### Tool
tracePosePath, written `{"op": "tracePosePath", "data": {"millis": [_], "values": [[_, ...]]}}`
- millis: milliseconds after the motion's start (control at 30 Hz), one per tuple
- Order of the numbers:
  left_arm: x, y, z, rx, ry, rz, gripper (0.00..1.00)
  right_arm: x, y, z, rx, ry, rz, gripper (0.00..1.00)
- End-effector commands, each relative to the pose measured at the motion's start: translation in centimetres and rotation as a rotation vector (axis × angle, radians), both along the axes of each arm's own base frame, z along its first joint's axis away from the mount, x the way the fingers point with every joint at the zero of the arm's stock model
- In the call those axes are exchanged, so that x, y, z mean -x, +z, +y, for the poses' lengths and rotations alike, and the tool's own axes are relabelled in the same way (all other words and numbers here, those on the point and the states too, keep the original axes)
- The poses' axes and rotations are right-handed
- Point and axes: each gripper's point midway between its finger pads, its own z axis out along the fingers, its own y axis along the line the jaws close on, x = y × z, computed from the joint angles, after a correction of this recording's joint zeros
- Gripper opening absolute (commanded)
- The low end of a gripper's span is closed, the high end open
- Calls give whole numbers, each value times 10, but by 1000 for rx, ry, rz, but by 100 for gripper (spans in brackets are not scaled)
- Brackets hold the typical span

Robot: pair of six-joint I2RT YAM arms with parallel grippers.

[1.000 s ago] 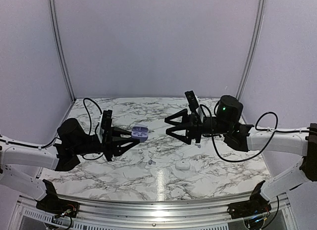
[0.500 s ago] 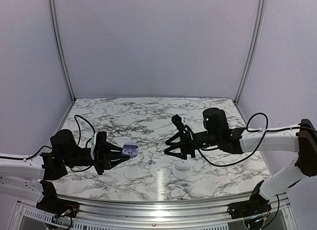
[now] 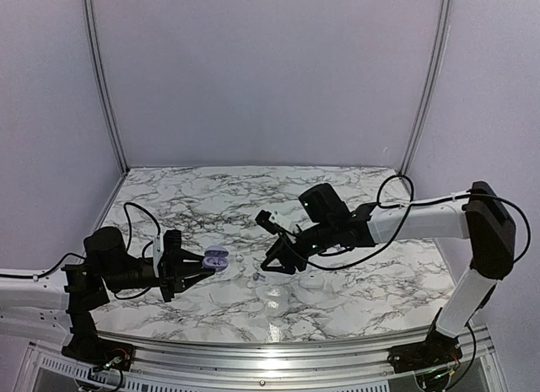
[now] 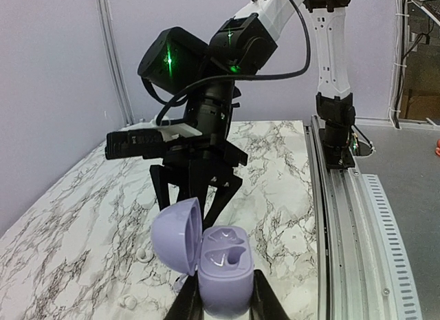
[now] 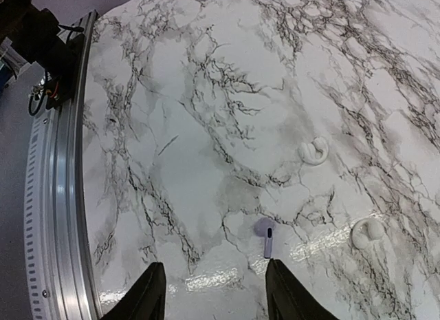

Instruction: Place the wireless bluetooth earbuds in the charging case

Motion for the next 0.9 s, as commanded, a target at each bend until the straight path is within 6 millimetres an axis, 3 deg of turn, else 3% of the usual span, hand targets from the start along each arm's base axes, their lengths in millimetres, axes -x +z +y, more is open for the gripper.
{"op": "tracePosePath", "data": {"millis": [0,333,633,867], "values": [[-4,4,7,24,49,14,5,-3,-17,4,160,-10,32,49],[-5,11,16,66,74,33,5,-13,-52,29,337,28,78,43],[-4,11,15,67,65,30,5,-31,-57,49,399,22,0,44],[-2,12,14,65,48,26,5,-39,-71,47,486,27,-11,42]]}}
